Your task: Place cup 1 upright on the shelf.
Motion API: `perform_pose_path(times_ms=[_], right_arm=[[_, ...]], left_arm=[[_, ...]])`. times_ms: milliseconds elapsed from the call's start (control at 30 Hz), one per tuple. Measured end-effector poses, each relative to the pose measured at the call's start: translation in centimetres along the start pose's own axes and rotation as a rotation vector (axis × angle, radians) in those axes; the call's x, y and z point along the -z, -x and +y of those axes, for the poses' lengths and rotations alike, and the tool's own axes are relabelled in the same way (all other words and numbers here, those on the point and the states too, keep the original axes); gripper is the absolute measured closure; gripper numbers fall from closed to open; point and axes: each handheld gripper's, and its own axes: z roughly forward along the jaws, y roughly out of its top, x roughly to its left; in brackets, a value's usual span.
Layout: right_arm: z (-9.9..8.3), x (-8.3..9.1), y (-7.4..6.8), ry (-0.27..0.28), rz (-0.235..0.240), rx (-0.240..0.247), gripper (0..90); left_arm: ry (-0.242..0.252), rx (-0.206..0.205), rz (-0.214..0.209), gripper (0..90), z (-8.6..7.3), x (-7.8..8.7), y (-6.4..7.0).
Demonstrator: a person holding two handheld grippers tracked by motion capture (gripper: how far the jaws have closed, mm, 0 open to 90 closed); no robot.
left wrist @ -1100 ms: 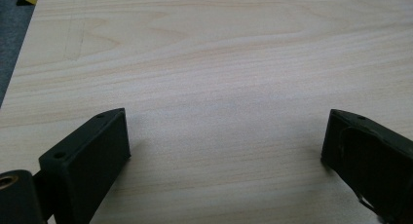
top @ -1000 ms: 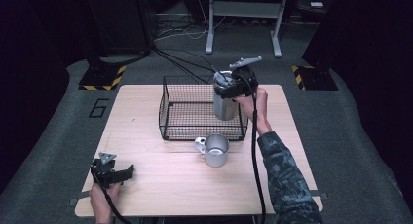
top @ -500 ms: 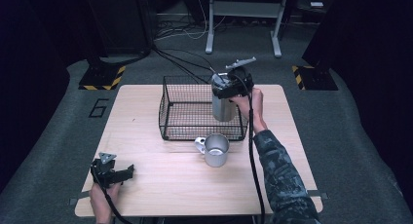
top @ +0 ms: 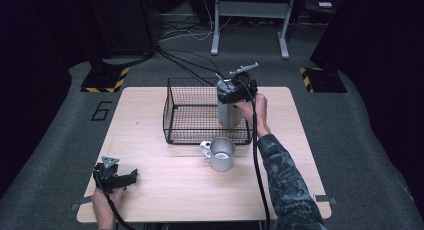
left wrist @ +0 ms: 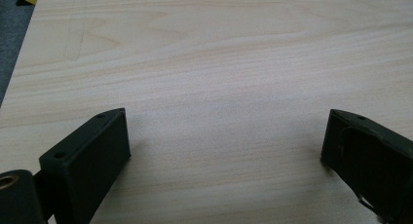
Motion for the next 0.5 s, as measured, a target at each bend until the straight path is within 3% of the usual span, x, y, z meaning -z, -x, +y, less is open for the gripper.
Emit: perform_pose_path(times_ms=[500], right_arm=[[-1.0, -2.0, 0.0, -0.030, -0.027, -0.026, 3.2]], left_arm=[[0.000, -0.001, 0.000, 3.4, 0.0, 0.0, 0.0]])
